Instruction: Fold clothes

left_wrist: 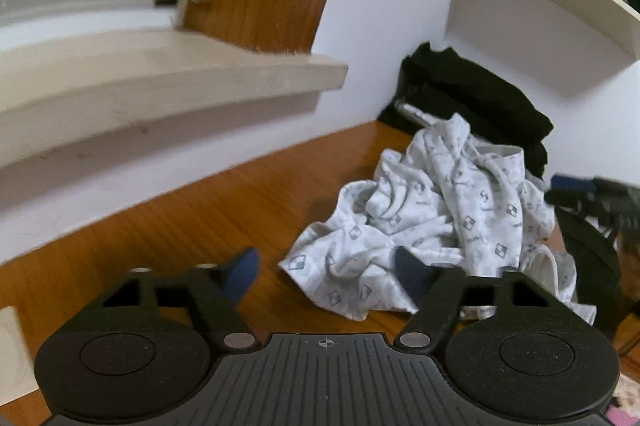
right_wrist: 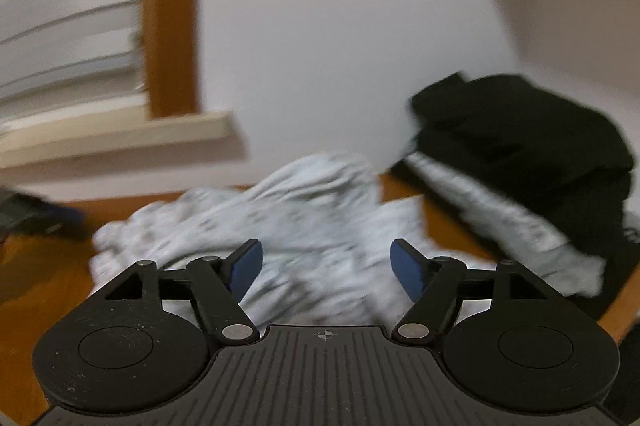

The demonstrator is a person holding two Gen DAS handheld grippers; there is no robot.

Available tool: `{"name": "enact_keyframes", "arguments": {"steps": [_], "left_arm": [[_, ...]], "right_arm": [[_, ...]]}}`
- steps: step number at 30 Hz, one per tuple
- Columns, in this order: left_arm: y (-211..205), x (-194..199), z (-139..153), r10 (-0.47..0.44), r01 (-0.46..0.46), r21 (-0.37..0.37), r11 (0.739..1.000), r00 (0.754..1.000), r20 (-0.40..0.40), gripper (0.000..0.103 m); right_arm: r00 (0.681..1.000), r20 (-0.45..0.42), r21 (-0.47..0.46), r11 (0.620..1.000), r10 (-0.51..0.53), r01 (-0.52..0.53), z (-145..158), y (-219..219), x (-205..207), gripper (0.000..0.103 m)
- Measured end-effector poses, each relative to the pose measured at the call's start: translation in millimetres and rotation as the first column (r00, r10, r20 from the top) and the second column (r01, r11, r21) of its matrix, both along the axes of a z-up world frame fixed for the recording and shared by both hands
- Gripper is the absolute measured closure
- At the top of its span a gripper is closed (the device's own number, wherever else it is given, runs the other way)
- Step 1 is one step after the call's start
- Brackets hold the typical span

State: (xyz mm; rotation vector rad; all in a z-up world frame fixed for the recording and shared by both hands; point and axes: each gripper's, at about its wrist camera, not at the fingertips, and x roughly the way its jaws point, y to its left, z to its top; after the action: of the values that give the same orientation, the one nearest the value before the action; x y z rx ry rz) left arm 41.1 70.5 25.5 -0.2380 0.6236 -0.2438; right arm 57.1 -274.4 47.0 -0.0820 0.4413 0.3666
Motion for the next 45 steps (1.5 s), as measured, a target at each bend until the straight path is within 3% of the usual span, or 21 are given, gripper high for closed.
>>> {"name": "enact_keyframes", "arguments": {"steps": [2, 8, 11, 13, 17, 19, 22, 24, 26, 28, 29, 36, 41, 45], "left_arm": [[0, 11, -4, -0.01, 0.01, -0.009, 1.0, 1.0, -0.02, 0.036], [0, 46, -5, -0.018, 0.016, -0.056, 0.998, 0.999, -0.043, 0.036], [-8, 61, -4, -0.048, 0.046, -0.045, 0.998, 0.997, -0.055, 0.036], [-14, 71, -7, -0.079, 0.076, -0.04, 0.996, 0.995, -0.067, 0.048], [-16, 80, -16, -0.088, 0.082, -0.066, 0.994, 0.992, -0.091, 0.092], [-17, 79, -19, -0.084, 0.08, -0.041, 0.996, 0.991, -0.104, 0.099], [-15, 70, -16, -0.075, 0.076, 0.006, 0.997, 0.993, -0.094, 0.1], [-9, 62, -11, -0.064, 0.066, 0.027, 0.997, 0.994, -0.084, 0.101], [-1, 51, -5, -0.042, 0.046, 0.047, 0.998, 0.997, -0.071, 0.101], [9, 38, 2, -0.025, 0.029, 0.054, 0.998, 0.998, -0.06, 0.101], [15, 29, 6, -0.016, 0.019, 0.059, 0.998, 0.999, -0.051, 0.101], [62, -48, 43, 0.039, -0.041, 0.06, 0.997, 0.999, 0.029, 0.101], [86, -101, 69, 0.083, -0.088, 0.049, 0.995, 0.992, 0.099, 0.101], [101, -140, 83, 0.116, -0.12, 0.018, 0.993, 0.982, 0.147, 0.101]], "right_arm": [[0.999, -0.018, 0.016, 0.999, 0.036, -0.035, -5, 8, -6, 0.032], [0.989, -0.051, 0.076, 0.988, 0.138, -0.134, -15, 26, -28, 0.032], [0.983, -0.061, 0.103, 0.98, 0.174, -0.168, -18, 31, -37, 0.032], [0.98, -0.067, 0.11, 0.978, 0.187, -0.179, -21, 34, -40, 0.031], [0.973, -0.093, 0.101, 0.975, 0.21, -0.2, -30, 41, -43, 0.03], [0.97, -0.106, 0.095, 0.973, 0.221, -0.211, -37, 45, -43, 0.03], [0.966, -0.125, 0.087, 0.972, 0.226, -0.216, -45, 48, -37, 0.031], [0.962, -0.139, 0.071, 0.971, 0.235, -0.227, -49, 50, -31, 0.04], [0.961, -0.132, 0.057, 0.969, 0.244, -0.239, -48, 51, -28, 0.071], [0.971, -0.097, 0.03, 0.975, 0.22, -0.218, -43, 50, -29, 0.088], [0.978, -0.069, 0.003, 0.98, 0.197, -0.197, -38, 49, -30, 0.091], [0.997, 0.076, -0.045, 0.999, 0.019, -0.016, 10, 5, -25, 0.094], [0.975, 0.149, -0.026, 0.985, -0.168, 0.173, 42, -43, -11, 0.095], [0.948, 0.121, -0.022, 0.954, -0.295, 0.3, 40, -69, 7, 0.094]]}}
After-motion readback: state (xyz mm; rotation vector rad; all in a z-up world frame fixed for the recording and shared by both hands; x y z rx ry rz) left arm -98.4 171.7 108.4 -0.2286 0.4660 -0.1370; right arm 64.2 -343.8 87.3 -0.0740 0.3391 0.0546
